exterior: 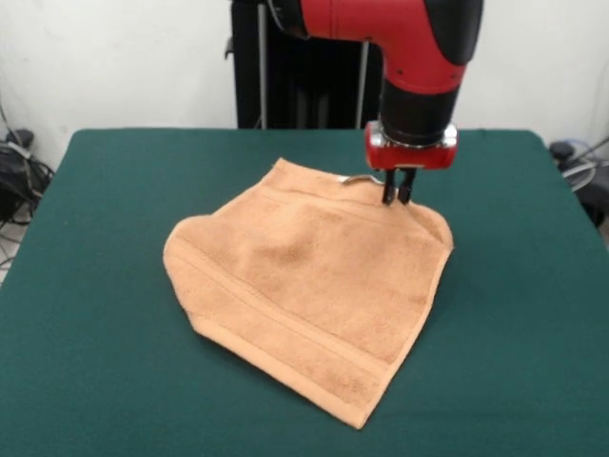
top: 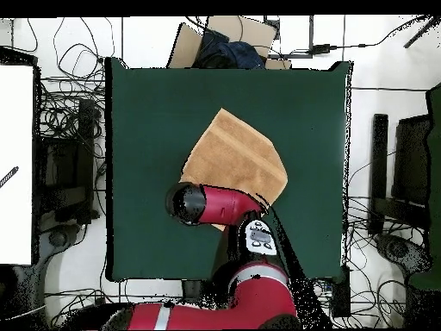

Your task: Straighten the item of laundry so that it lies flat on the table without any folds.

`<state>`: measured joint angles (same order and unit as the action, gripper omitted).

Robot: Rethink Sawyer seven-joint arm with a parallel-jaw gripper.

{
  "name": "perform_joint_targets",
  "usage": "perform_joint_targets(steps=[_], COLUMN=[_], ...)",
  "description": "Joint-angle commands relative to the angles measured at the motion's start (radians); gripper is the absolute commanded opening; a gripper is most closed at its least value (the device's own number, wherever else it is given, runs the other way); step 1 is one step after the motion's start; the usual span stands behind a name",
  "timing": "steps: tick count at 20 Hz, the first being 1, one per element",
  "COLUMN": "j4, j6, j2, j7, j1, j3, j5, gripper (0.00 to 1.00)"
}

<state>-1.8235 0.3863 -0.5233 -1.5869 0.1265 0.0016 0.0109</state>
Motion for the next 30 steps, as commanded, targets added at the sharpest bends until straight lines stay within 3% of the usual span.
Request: perform_joint_targets(steps=[1, 16, 30], j4=[-0.113, -0.154, -0.177], j6=[-0.048, -0.056, -0.07], j2=[-0.037, -0.064, -0.079], j7=[-0.316, -0.313, -0.273], j1=[-0.042, -0.09, -0.077], j3=[-0.01, -0.044, -0.036], j5=[0.085, 0.152, 0.18], gripper=[0.0, 0.0, 0.0])
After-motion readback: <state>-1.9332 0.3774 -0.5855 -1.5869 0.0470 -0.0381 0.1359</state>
